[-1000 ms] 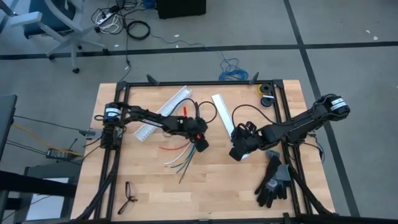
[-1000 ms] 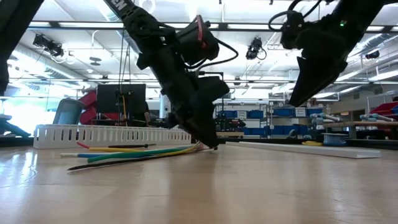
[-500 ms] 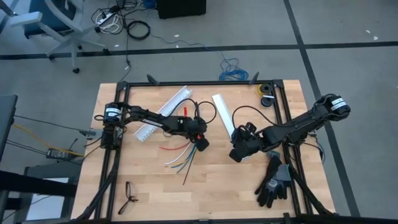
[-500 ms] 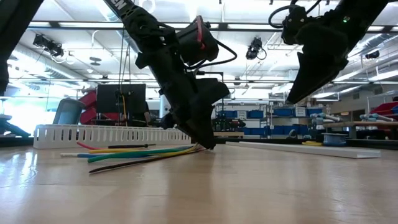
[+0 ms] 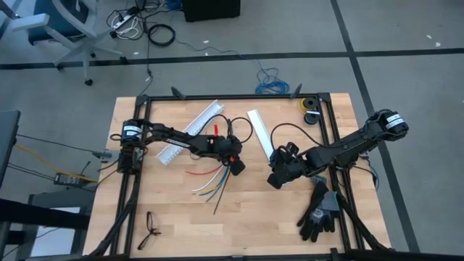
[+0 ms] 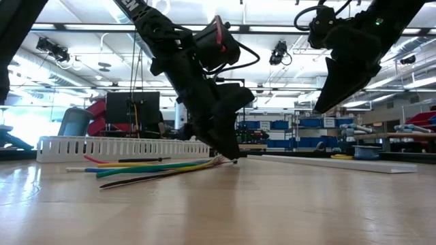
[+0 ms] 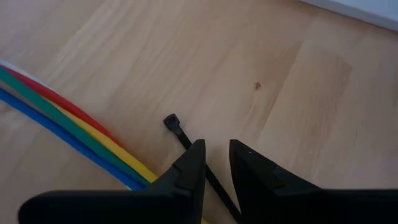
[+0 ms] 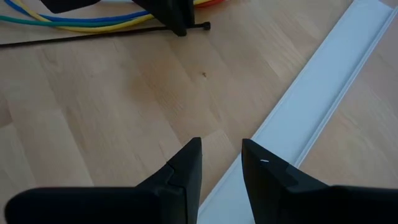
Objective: Ziptie cables
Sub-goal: Prepare the black zip tie to wrap the cable wires
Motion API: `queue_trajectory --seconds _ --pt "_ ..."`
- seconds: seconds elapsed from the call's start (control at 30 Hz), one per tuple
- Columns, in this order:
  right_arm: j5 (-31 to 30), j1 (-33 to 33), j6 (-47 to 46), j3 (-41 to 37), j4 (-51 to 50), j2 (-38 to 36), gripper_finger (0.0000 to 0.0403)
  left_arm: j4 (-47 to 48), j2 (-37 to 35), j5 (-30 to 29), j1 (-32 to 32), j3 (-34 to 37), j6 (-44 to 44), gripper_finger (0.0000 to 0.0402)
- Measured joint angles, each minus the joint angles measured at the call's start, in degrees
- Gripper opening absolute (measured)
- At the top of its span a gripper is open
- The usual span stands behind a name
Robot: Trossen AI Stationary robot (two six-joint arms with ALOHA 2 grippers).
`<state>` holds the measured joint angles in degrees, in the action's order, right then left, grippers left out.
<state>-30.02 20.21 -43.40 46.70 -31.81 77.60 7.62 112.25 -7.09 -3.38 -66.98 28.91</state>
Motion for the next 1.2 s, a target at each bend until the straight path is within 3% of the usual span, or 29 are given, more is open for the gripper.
queue_trajectory --seconds 0.47,0.7,1.07,1.2 --pt "0.0 0.0 0.1 0.0 0.0 0.0 0.0100 4.1 -0.1 -2.4 0.0 0.0 3.1 0.0082" --pt "0.0 0.0 0.1 0.0 0.0 0.0 0.0100 3.1 -0.1 1.8 0.1 0.0 3.5 0.0082" --pt "0.0 0.0 -0.1 0.0 0.1 0.0 0.0100 1.9 1.2 1.7 0.1 -0.1 5.9 0.0082" --pt "-0.2 0.0 -0.1 0.0 0.1 0.0 0.0100 1.9 1.5 1.5 0.1 -0.1 4.3 0.0059"
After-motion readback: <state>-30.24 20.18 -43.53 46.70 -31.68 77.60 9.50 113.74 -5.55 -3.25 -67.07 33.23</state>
